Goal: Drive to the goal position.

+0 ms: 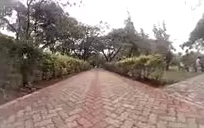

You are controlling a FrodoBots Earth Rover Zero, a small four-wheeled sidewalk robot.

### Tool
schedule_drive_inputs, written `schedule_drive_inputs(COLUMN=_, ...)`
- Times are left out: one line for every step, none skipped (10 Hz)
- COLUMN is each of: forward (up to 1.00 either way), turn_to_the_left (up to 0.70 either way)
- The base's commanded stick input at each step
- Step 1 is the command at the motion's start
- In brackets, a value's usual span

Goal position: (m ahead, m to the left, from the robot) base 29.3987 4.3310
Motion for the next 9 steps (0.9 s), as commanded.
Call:
schedule_drive_inputs(forward=0.70, turn_to_the_left=0.00)
schedule_drive_inputs(forward=0.70, turn_to_the_left=0.00)
schedule_drive_inputs(forward=0.70, turn_to_the_left=0.00)
schedule_drive_inputs(forward=0.70, turn_to_the_left=0.00)
schedule_drive_inputs(forward=0.70, turn_to_the_left=0.00)
schedule_drive_inputs(forward=0.70, turn_to_the_left=0.00)
schedule_drive_inputs(forward=0.70, turn_to_the_left=0.00)
schedule_drive_inputs(forward=0.70, turn_to_the_left=0.00)
schedule_drive_inputs(forward=0.70, turn_to_the_left=0.00)
